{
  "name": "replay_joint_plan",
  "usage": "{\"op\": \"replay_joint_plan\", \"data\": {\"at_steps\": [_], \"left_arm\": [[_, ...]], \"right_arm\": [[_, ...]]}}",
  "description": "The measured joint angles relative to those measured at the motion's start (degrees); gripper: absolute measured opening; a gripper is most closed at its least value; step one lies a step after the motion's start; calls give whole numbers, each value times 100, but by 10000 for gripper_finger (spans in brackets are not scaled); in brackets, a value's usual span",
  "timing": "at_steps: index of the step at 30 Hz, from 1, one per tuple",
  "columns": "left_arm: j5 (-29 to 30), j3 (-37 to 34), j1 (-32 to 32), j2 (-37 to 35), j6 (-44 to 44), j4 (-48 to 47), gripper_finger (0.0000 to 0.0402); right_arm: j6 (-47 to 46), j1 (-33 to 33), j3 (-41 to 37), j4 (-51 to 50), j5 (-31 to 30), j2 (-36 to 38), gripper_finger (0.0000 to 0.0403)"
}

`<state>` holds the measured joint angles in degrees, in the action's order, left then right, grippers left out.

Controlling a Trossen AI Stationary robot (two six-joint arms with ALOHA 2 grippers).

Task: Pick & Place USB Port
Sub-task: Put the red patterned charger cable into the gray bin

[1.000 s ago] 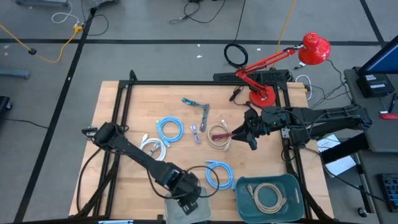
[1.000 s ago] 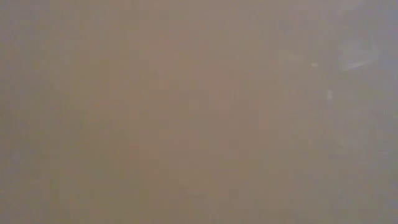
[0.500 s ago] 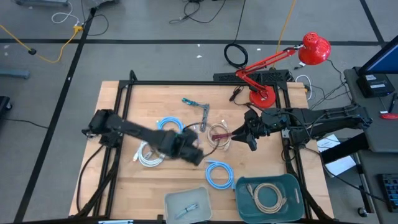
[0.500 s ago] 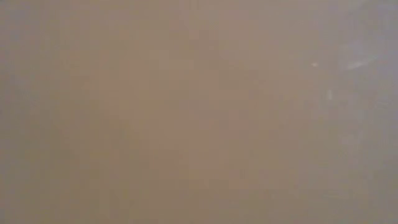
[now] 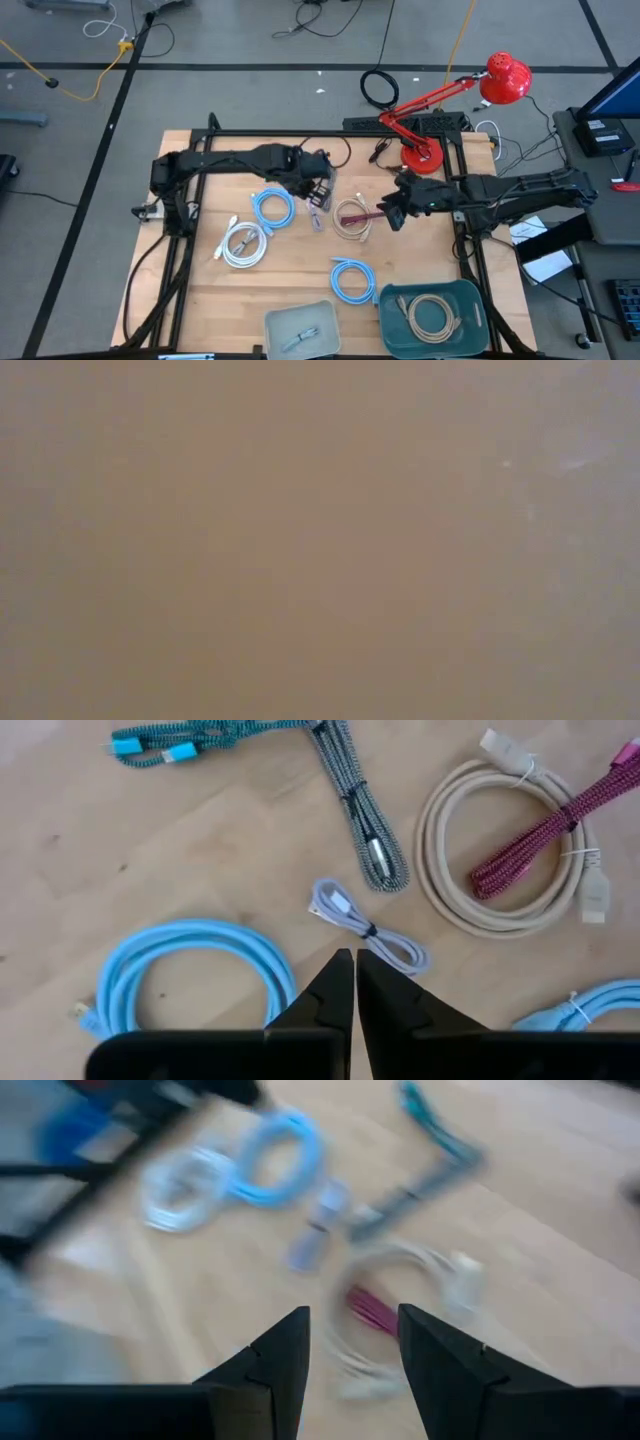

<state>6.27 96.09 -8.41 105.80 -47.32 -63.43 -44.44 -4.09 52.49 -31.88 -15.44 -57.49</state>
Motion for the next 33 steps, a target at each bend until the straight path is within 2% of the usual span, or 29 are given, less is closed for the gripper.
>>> {"op": "replay_joint_plan", "data": {"at_steps": [2, 5, 8, 11, 15, 17, 24, 30, 33], "left_arm": [[-123, -2, -43, -41, 192, -27, 20], [-270, 2, -7, -95, 231, 16, 15], [-365, 0, 108, -196, 237, 27, 4], [-388, 0, 295, -333, 169, 16, 6], [-479, 0, 550, -558, -78, 37, 15], [-436, 0, 700, -724, -224, 57, 15], [193, 0, 1171, -1217, -612, 68, 7], [472, 0, 1446, -1443, -725, 39, 15], [491, 0, 1536, -1456, -747, 43, 6]], "right_arm": [[-90, 148, -3, -484, -103, -208, 144], [46, 437, -7, -636, -21, -619, 150], [726, 714, -7, -187, 519, -1047, 162], [1706, 924, 8, 223, 1303, -1470, 180], [2582, 1098, 48, 34, 2141, -2011, 206], [2977, 1120, 50, -40, 2280, -2212, 219], [3580, 1116, 50, -28, 1826, -2625, 244], [4005, 1145, 50, 194, 1217, -2689, 232], [4061, 1213, 50, -8, 1250, -2683, 221]]}}
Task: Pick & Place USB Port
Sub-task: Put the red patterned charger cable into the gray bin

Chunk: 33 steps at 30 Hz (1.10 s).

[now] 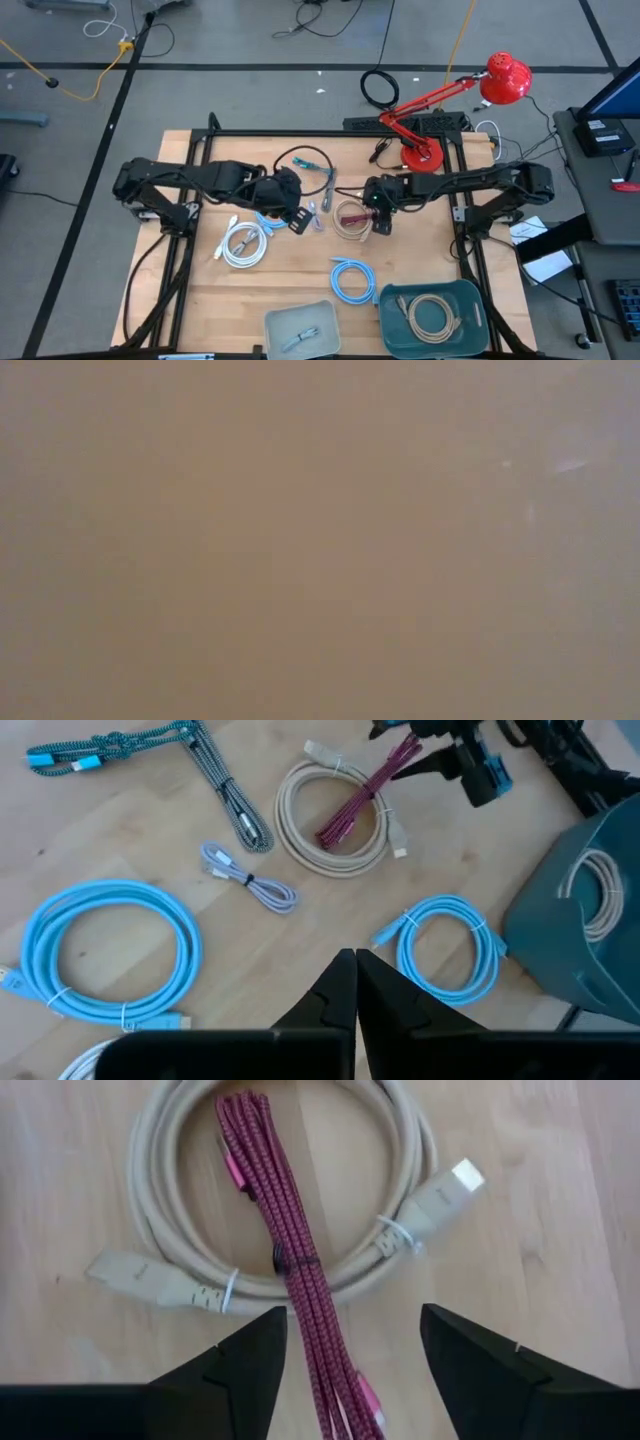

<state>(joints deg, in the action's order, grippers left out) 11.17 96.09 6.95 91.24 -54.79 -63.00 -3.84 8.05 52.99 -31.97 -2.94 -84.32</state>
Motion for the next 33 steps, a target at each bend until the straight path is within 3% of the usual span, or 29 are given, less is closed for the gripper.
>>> {"op": "replay_joint_plan", "data": {"at_steps": [10, 14, 22, 26, 30, 33], "left_arm": [[185, -1, 202, -30, -163, -18, 10], [196, 0, 210, -33, -170, -10, 4], [243, -2, 211, -32, -172, 30, 17], [247, 0, 208, -32, -149, 35, 4], [250, 0, 193, -32, -137, 115, 11], [250, 0, 169, -32, -108, 194, 15]], "right_arm": [[-90, 14, -44, -212, 132, -4, 190], [-151, 12, -364, -44, 442, -4, 187], [-705, 14, -961, 216, 462, -4, 176], [-899, 12, -988, 223, 497, -4, 122], [-946, 12, -988, 216, 730, -4, 29], [-1096, 9, -988, 228, 914, -4, 15]]}}
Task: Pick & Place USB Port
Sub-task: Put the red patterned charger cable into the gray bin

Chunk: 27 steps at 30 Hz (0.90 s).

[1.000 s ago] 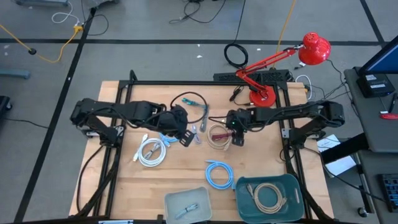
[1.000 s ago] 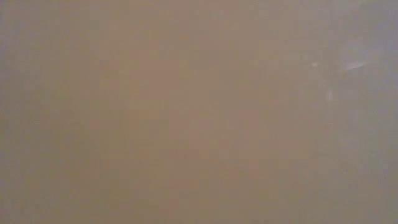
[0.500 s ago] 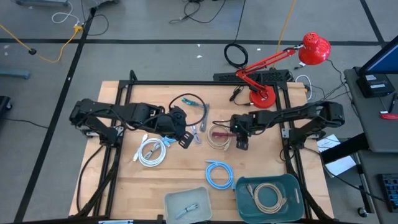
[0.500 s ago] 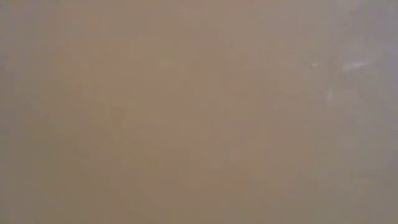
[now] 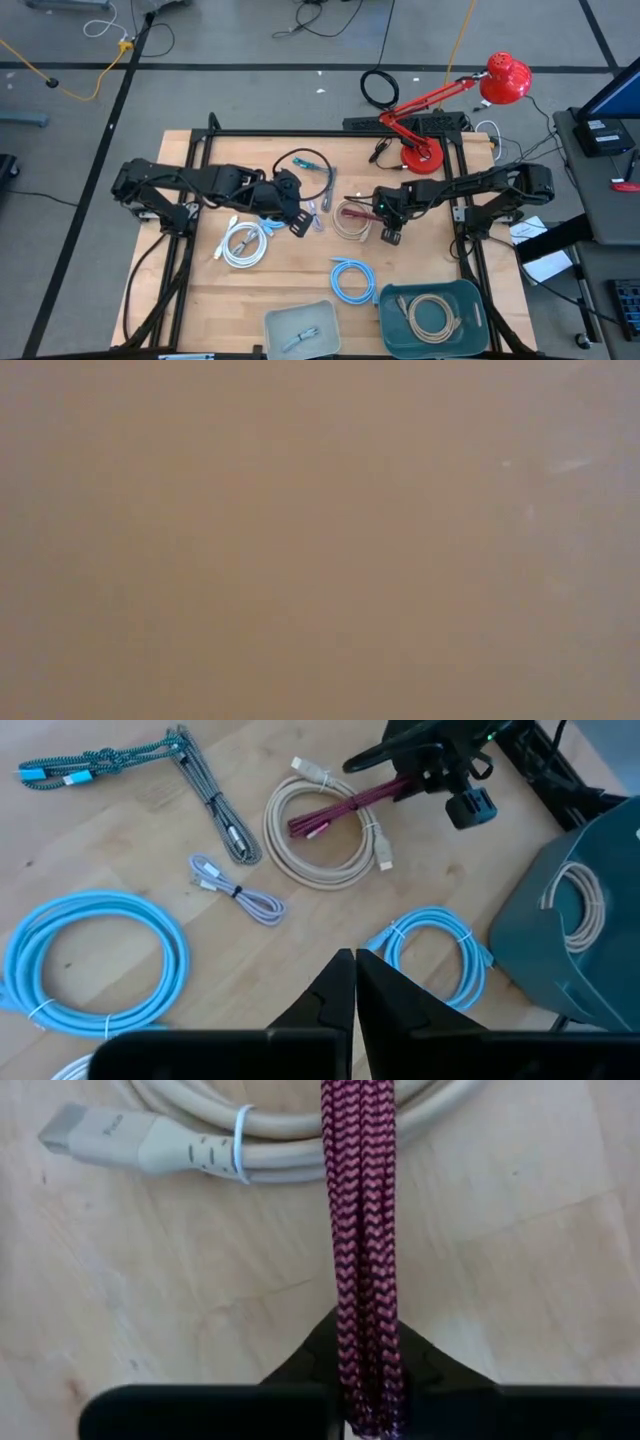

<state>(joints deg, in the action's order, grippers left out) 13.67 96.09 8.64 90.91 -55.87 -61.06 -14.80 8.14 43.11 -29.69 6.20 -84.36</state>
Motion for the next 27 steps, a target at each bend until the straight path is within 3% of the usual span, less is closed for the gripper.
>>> {"op": "replay_joint_plan", "data": {"at_steps": [4, 9, 16, 19, 22, 25, 27], "left_arm": [[76, -1, 0, 0, 6, 9, 3], [617, 0, 2, 0, -182, -32, 13], [2832, -3, 145, -220, -1364, -564, 11], [3469, -5, 220, -370, -1660, -631, 3], [3334, -306, 221, -582, -1263, -311, 7], [2547, -999, 113, -876, -338, 1208, 6], [1610, -1672, -21, -995, 407, 3067, 3]], "right_arm": [[-185, -47, 73, -68, 4, 119, 9], [-413, -172, 375, -76, -168, 625, 7], [-935, -343, 1120, -287, -650, 1548, 5], [-1180, -462, 1498, -245, -817, 1860, 5], [-1341, -635, 1831, -125, -1021, 2074, 5], [-1440, -809, 2108, 39, -1098, 2166, 5], [-1501, -940, 2227, 326, -1099, 2196, 5]]}}
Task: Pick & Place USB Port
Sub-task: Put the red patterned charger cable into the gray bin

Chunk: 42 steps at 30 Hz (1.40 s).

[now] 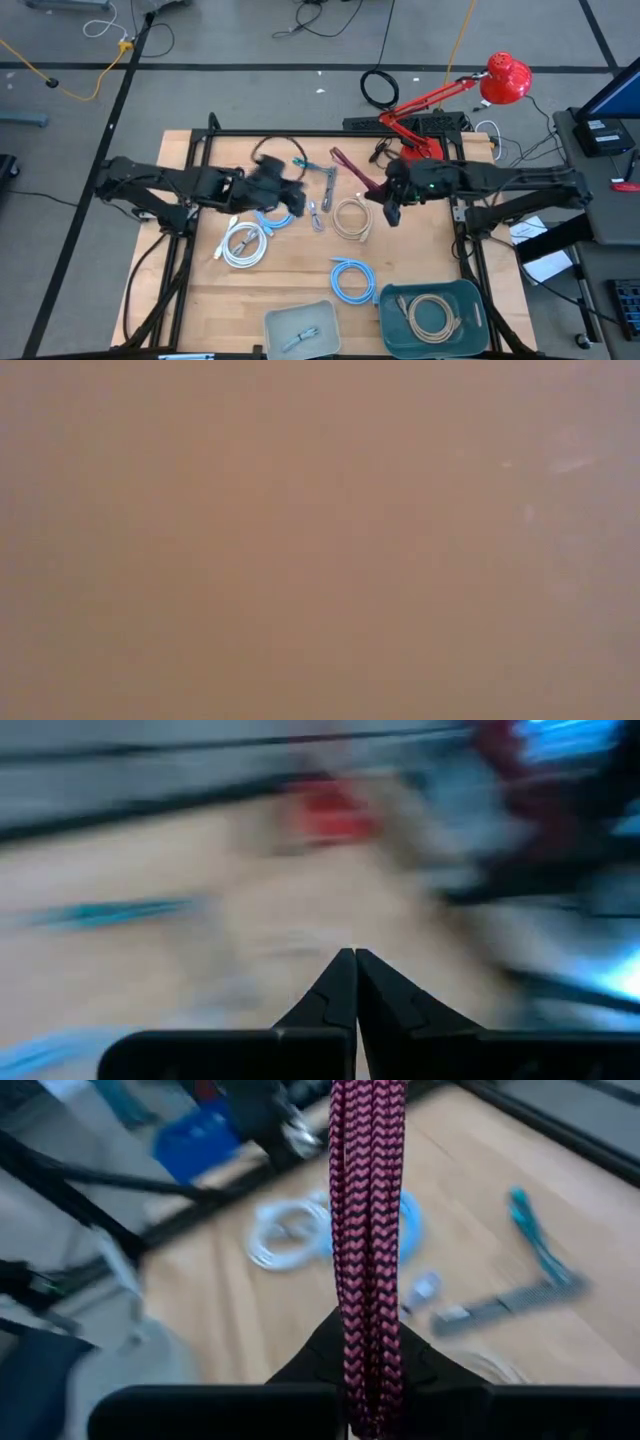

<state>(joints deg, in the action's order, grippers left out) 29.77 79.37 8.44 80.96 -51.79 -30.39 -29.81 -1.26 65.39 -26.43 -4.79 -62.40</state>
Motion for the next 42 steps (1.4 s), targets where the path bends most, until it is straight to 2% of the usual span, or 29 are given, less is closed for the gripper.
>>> {"op": "replay_joint_plan", "data": {"at_steps": [2, 3, 5, 6, 9, 13, 19, 26, 32, 34, 37, 40, 42], "left_arm": [[-1081, -710, -166, -52, 576, 2465, 5], [-1499, -1025, -244, -51, 728, 3385, 9], [-1984, -1448, -414, 132, 780, 5330, 14], [-2097, -1631, -493, 158, 784, 5758, 16], [-2387, -1762, -703, 162, 747, 5641, 26], [-2763, -1677, -778, 159, 1300, 5535, 60], [-2697, -1452, -919, 149, 1520, 5575, 116], [-2786, -1257, -990, 154, 1680, 5577, 129], [-2727, -1156, -989, 152, 1640, 5524, 126], [-2841, -1151, -1023, 154, 1581, 5507, 105], [-3047, -1136, -1043, 147, 1525, 5466, 35], [-3159, -1129, -1045, 111, 1400, 5431, 25], [-3482, -1127, -1137, -90, 1291, 5052, 25]], "right_arm": [[-19, -134, 69, 220, 1, 8, 5], [-19, -198, 85, 397, -13, 12, 5], [-43, -326, 99, 620, -146, 10, 5], [-72, -372, 97, 625, -189, 10, 5], [-194, -504, 94, 780, -309, 5, 5], [-310, -612, 92, 1137, -369, -34, 5], [-403, -633, 87, 1337, -436, -160, 4], [-492, -632, 87, 1896, -317, -528, 5], [-539, -632, 87, 2321, -103, -790, 6], [-483, -634, 87, 2349, -109, -803, 6], [-324, -626, 87, 2498, -100, -796, 7], [-59, -627, 76, 2760, 61, -737, 16], [-26, -630, 76, 3037, 209, -655, 33]]}}
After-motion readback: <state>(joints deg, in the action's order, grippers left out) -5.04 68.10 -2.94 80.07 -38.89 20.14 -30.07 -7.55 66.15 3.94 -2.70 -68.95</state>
